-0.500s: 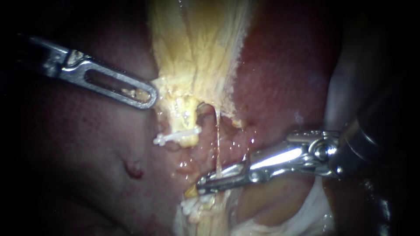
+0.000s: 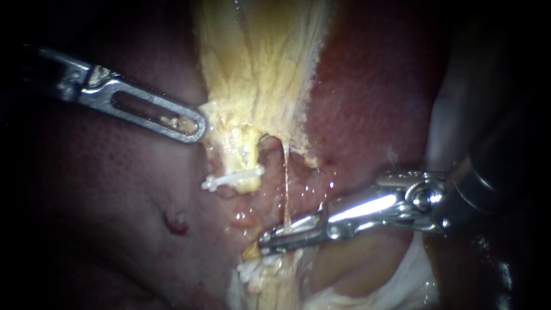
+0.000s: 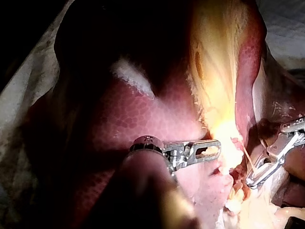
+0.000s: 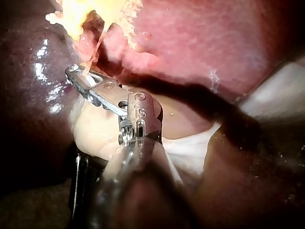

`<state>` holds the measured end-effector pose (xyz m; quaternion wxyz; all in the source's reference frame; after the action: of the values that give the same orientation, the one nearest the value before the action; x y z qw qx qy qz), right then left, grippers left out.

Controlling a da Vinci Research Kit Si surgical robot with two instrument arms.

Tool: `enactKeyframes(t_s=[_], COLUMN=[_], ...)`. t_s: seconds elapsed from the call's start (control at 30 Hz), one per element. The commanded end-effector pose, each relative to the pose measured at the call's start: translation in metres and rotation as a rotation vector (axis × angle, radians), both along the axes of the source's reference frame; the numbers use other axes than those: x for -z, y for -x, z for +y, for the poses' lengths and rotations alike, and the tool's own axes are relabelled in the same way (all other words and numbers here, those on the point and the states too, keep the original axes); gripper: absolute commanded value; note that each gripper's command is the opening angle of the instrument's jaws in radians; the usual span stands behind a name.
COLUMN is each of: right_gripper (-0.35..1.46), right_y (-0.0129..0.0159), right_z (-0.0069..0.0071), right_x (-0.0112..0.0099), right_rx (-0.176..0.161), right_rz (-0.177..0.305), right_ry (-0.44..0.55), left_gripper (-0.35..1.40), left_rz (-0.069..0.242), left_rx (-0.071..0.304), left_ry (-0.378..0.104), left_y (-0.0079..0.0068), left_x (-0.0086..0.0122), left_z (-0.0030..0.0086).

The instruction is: Going back second clip right tube

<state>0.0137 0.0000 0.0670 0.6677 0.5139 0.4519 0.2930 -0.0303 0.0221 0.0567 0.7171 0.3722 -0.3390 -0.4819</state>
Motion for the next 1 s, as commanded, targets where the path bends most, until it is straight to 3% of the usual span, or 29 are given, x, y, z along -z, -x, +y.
enactKeyframes(t_s=[0.03, 0.1, 0.27, 0.53, 0.8, 1.0], right_gripper=[0.23, 0.37, 0.46, 0.49, 0.5, 0.5], right_y=[-0.0001, -0.0003, -0.0005, -0.0011, -0.0001, 0.0009], right_z=[0.0, 0.0001, 0.0002, 0.0004, 0.0011, 0.0011], right_x=[-0.0001, -0.0002, -0.0005, -0.0017, -0.0032, -0.003], right_rx=[-0.021, -0.047, -0.059, -0.089, -0.142, -0.153], right_rz=[-0.012, -0.022, -0.012, 0.022, 0.014, 0.022], right_ry=[0.005, 0.024, 0.065, 0.239, 0.391, 0.496], left_gripper=[-0.35, -0.35, -0.35, -0.35, -0.35, -0.35], left_rz=[0.0, 0.0, 0.0, 0.0, 0.0, 0.0], left_rx=[0.0, 0.0, 0.0, 0.0, 0.0, 0.0], left_ry=[0.0, 0.0, 0.0, 0.0, 0.0, 0.0], left_y=[0.0, 0.0, 0.0, 0.0, 0.0, 0.0], left_x=[0.0, 0.0, 0.0, 0.0, 0.0, 0.0], left_z=[0.0, 0.0, 0.0, 0.0, 0.0, 0.0])
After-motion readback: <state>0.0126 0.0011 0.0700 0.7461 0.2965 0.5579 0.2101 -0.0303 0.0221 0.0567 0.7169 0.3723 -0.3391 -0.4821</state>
